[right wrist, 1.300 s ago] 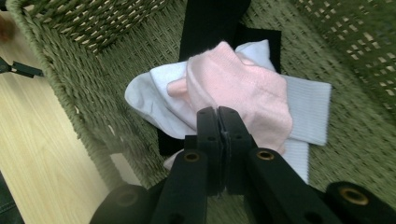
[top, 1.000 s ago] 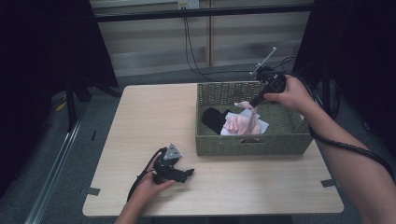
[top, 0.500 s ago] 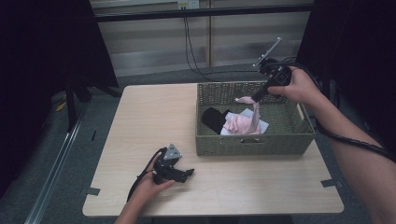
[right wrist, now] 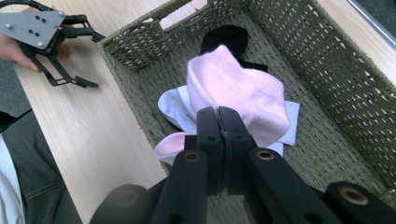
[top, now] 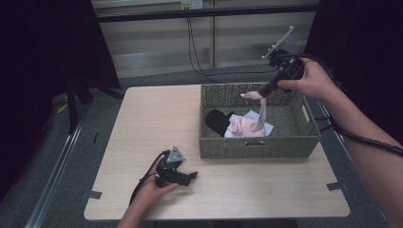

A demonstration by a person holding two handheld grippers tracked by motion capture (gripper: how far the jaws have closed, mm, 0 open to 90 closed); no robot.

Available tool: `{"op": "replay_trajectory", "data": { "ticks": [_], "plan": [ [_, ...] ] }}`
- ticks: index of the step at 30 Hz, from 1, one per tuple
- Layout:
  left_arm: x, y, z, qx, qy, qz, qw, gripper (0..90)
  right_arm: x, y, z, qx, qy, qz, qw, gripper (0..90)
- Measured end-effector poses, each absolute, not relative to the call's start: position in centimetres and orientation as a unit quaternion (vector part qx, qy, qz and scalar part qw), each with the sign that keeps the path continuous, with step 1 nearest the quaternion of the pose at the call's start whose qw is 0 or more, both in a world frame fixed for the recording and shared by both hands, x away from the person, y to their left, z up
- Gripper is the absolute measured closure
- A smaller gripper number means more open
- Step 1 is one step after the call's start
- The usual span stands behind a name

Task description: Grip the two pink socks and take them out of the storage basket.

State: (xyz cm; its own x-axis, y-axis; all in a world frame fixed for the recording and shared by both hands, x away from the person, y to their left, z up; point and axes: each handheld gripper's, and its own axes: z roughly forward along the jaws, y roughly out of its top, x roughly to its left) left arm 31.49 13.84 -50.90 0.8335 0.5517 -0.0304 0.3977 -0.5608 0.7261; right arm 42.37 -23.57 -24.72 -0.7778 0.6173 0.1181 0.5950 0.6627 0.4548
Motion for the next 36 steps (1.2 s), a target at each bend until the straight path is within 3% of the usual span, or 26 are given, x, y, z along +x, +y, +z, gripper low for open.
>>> {"op": "replay_trajectory", "data": {
  "ticks": [14, 36],
  "plan": [
    [31.5, 13.8, -50.9, 0.878, 0.270, 0.101, 0.383, 15.4, 40.5, -23.9, -22.3, 0.312, 0.914, 0.260, 0.021, 88.2],
    [31.5, 13.8, -50.9, 0.878, 0.270, 0.101, 0.383, 15.4, 36.0, -23.0, -22.4, 0.249, 0.925, 0.288, -0.001, 88.1]
  ]
}}
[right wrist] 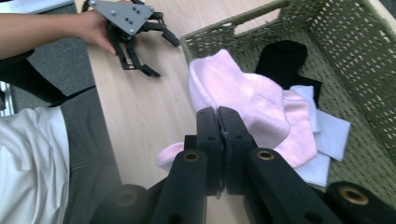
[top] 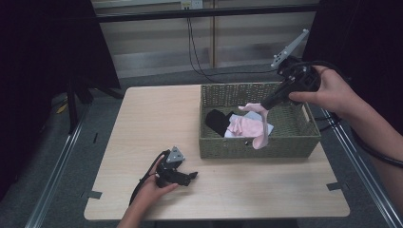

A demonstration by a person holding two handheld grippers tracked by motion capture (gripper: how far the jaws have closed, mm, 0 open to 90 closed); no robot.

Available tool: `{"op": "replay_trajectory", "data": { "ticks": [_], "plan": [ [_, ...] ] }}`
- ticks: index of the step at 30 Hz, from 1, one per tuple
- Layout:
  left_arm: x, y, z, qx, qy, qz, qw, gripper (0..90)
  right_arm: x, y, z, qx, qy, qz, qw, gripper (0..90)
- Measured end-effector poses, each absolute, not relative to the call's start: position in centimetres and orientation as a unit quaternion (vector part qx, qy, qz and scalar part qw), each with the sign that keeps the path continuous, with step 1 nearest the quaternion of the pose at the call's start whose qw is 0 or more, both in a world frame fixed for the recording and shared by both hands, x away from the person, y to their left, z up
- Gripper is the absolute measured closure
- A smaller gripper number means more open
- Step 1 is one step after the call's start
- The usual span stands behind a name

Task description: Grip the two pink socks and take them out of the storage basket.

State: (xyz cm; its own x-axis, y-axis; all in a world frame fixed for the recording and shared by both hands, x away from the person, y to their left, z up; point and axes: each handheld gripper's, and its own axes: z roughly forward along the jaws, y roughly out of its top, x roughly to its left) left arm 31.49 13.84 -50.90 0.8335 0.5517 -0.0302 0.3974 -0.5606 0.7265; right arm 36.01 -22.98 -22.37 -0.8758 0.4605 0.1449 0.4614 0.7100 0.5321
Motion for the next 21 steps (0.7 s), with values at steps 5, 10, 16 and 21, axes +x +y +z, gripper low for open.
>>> {"op": "replay_trajectory", "data": {
  "ticks": [5, 10, 16, 21],
  "plan": [
    [31.5, 13.8, -50.9, 0.878, 0.270, 0.101, 0.383, 15.4, 34.9, -22.6, -23.0, -0.237, -0.929, -0.284, 0.012, 88.0],
    [31.5, 13.8, -50.9, 0.878, 0.270, 0.101, 0.383, 15.5, 34.4, -22.1, -23.7, -0.220, -0.933, -0.285, 0.019, 87.9],
    [31.5, 13.8, -50.9, 0.876, 0.271, 0.102, 0.384, 15.4, 33.6, -21.4, -25.1, -0.208, -0.933, -0.291, 0.031, 87.9],
    [31.5, 13.8, -50.9, 0.877, 0.271, 0.103, 0.384, 15.5, 33.2, -20.6, -26.6, -0.202, -0.933, -0.293, 0.042, 87.6]
  ]
}}
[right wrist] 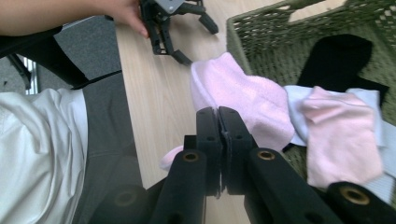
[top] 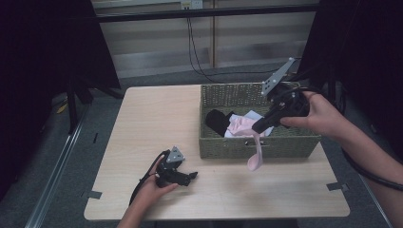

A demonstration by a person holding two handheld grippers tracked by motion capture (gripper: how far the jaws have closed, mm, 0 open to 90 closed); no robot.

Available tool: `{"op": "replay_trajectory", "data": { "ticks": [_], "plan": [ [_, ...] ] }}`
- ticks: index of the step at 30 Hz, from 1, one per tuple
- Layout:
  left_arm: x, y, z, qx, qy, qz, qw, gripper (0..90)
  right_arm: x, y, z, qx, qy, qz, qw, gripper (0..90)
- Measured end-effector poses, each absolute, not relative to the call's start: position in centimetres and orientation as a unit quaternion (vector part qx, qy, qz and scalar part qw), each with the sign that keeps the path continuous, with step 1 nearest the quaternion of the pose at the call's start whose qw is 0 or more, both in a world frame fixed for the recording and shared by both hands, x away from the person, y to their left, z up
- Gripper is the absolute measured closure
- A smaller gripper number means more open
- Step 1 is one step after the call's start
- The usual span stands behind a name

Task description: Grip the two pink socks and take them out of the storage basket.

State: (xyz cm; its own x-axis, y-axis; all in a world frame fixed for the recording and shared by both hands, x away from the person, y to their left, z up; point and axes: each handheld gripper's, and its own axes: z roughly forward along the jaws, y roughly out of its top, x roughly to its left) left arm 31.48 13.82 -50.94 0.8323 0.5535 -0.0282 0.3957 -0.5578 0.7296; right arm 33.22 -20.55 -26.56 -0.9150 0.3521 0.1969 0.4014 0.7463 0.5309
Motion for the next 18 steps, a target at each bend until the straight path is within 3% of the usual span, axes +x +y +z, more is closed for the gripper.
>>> {"op": "replay_trajectory", "data": {
  "ticks": [18],
  "plan": [
    [31.5, 13.9, -50.9, 0.879, 0.269, 0.103, 0.379, 15.4, 33.0, -19.4, -32.2, -0.196, -0.939, -0.272, 0.075, 87.2]
  ]
}}
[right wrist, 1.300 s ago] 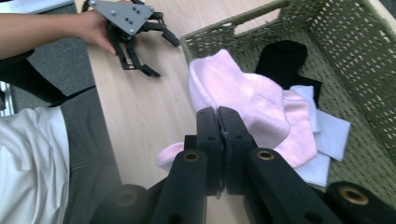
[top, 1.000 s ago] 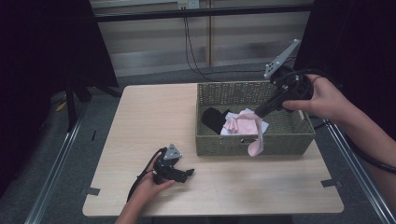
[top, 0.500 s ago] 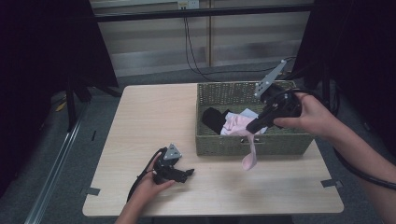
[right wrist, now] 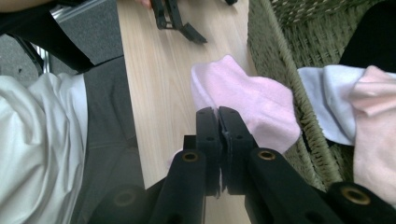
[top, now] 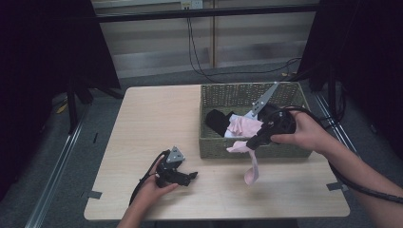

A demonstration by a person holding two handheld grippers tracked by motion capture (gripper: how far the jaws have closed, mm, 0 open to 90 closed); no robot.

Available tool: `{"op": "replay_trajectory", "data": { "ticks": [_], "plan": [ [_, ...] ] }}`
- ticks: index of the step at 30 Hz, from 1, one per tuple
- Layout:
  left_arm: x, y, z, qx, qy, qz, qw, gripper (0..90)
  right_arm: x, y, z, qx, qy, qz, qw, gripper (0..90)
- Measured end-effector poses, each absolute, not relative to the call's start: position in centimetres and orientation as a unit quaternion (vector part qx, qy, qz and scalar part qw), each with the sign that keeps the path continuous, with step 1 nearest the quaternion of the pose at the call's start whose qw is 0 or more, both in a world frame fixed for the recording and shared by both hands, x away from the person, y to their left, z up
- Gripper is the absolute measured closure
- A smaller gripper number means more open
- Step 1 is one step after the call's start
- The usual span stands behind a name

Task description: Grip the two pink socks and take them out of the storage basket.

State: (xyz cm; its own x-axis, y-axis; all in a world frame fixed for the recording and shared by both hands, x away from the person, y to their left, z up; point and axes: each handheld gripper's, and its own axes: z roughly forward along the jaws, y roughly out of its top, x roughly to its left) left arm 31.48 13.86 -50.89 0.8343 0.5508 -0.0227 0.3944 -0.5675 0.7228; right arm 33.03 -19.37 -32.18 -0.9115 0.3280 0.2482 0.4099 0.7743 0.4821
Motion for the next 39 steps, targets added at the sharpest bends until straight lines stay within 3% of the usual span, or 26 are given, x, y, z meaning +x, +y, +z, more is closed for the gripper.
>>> {"op": "replay_trajectory", "data": {
  "ticks": [2, 6, 8, 16, 23, 39],
  "plan": [
    [31.5, 13.9, -50.9, 0.880, 0.269, 0.103, 0.379, 15.5, 33.0, -19.3, -32.8, -0.202, -0.936, -0.278, 0.076, 79.7],
    [31.5, 13.9, -50.9, 0.879, 0.269, 0.103, 0.380, 15.5, 33.0, -19.5, -33.0, -0.200, -0.936, -0.279, 0.078, 75.5],
    [31.5, 13.9, -50.9, 0.879, 0.269, 0.103, 0.379, 15.5, 33.2, -19.6, -32.6, -0.203, -0.936, -0.280, 0.066, 69.6],
    [31.5, 13.8, -50.9, 0.876, 0.272, 0.102, 0.384, 15.5, 35.7, -20.0, -31.8, -0.244, -0.925, -0.292, 0.019, 60.6],
    [31.5, 13.8, -50.9, 0.877, 0.271, 0.103, 0.384, 15.5, 39.0, -19.8, -33.2, -0.269, -0.924, -0.270, -0.009, 59.9],
    [31.5, 13.8, -50.9, 0.876, 0.272, 0.102, 0.385, 15.4, 43.2, -18.9, -39.1, -0.312, -0.922, -0.231, 0.000, 58.6]
  ]
}}
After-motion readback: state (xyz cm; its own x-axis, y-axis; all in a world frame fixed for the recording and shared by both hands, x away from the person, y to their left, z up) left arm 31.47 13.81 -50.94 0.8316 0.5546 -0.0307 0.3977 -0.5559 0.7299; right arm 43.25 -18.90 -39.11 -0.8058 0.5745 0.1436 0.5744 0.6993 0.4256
